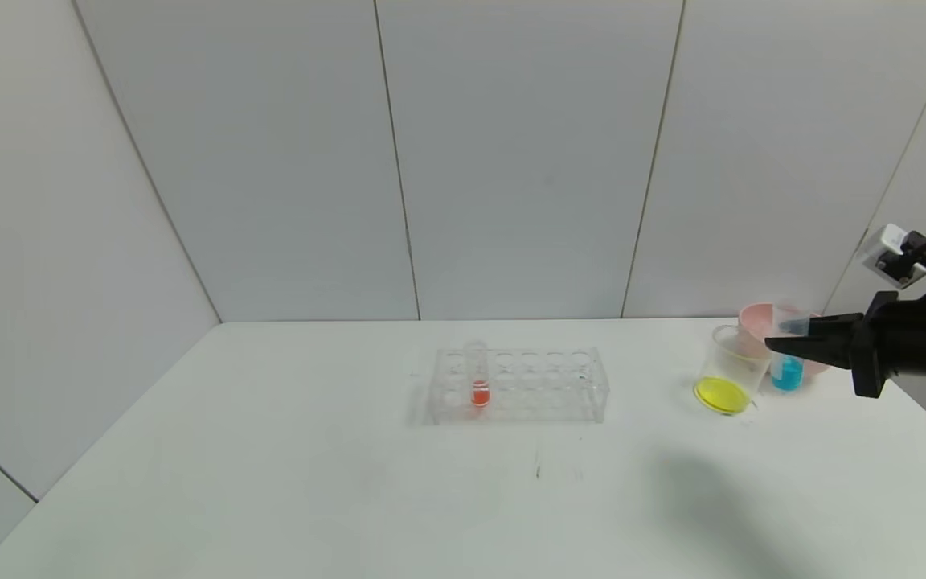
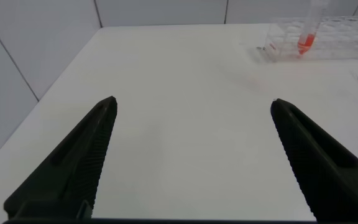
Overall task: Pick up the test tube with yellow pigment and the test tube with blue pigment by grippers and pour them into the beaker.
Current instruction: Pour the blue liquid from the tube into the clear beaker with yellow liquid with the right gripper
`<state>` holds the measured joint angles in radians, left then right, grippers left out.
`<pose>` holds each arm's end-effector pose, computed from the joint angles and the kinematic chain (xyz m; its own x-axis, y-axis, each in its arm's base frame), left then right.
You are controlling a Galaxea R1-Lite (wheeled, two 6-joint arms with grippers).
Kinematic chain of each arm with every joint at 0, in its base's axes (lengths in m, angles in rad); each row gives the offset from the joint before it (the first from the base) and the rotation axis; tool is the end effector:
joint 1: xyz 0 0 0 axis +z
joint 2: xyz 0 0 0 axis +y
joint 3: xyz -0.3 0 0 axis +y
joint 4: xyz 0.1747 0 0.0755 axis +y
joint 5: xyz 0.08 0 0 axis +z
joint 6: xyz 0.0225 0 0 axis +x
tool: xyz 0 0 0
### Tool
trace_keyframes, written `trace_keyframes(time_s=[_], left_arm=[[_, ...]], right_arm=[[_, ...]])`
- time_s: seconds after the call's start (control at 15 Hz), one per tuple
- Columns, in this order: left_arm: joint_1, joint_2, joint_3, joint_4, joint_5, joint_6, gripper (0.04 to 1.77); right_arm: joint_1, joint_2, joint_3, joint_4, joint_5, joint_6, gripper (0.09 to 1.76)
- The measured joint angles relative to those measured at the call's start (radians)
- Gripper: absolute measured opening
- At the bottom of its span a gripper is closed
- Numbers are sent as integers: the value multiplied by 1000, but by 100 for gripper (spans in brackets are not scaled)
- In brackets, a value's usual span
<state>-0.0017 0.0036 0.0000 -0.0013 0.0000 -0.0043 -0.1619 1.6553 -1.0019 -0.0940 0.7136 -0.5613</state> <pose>-0.0225 0.0000 0.0757 1.0000 -0.0017 -0.0023 0.0017 1.0000 -0.0043 0.2907 -0.0326 0.2012 0.7379 0.5427 -0.4012 -0.6391 0.7529 -0.1571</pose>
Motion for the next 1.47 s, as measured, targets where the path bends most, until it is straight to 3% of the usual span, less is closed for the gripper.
trace_keyframes(time_s=[0.33, 0.8, 0.93, 1.2, 1.47], left_arm=[[0, 0, 0, 0, 0, 0, 176], [0, 0, 0, 0, 0, 0, 176], [0, 0, 0, 0, 0, 0, 176], [0, 0, 0, 0, 0, 0, 176], [0, 0, 0, 0, 0, 0, 176]], right_arm=[[-54, 98, -267, 250, -15, -122, 51], [-64, 267, -721, 682, -167, -211, 51], [-55, 306, -822, 827, -248, -276, 51], [-31, 369, -959, 940, -360, -343, 51], [9, 409, -990, 944, -471, -402, 51]])
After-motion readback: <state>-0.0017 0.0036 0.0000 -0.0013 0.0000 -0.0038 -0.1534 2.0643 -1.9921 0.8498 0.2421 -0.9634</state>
